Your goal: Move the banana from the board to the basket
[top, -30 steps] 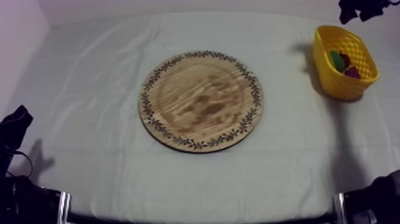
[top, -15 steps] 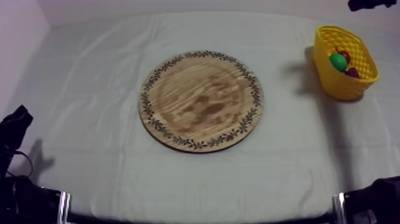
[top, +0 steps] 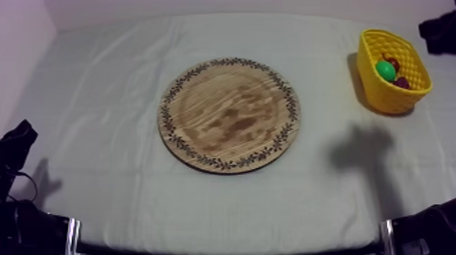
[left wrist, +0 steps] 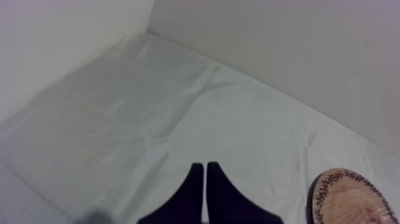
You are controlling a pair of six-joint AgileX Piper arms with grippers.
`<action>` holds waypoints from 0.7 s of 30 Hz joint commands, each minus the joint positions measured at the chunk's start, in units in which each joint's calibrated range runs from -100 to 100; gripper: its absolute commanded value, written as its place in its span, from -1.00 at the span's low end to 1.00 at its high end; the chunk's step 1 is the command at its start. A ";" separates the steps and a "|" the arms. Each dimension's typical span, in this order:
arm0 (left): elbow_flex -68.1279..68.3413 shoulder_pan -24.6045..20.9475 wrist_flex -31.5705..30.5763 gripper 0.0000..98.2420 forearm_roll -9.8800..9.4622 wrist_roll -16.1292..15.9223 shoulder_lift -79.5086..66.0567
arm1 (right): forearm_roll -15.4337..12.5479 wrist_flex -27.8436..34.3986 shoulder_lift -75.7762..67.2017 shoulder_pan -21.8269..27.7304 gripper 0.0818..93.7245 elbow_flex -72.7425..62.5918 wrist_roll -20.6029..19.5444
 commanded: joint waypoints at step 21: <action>0.00 -0.02 0.00 -1.00 0.03 0.02 0.04 | 1.91 -24.74 -38.20 -1.00 -1.00 50.85 -6.87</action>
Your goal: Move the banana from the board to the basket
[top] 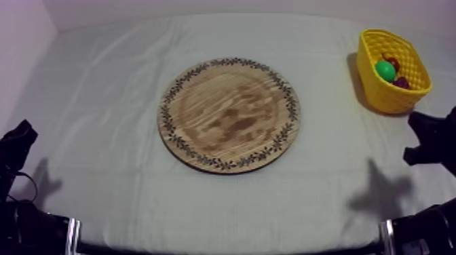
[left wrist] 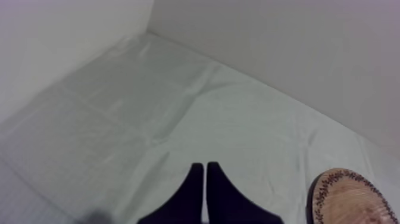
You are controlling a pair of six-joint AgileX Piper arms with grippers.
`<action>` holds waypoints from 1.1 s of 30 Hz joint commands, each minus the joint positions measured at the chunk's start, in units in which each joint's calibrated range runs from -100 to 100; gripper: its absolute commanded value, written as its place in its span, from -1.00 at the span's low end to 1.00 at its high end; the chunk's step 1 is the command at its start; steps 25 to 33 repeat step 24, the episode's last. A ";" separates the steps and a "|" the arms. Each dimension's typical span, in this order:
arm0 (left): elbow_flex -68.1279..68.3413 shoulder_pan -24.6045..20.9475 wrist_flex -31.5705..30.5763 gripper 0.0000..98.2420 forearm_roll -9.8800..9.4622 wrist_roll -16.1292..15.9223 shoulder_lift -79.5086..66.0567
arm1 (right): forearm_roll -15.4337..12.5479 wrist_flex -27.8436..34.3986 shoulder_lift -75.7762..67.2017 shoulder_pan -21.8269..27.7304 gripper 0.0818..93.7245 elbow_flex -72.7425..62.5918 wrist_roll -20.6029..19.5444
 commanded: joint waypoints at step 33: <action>0.00 -0.02 0.00 -1.00 0.03 0.02 0.04 | -3.24 -1.23 -9.40 -0.54 -0.99 5.40 6.29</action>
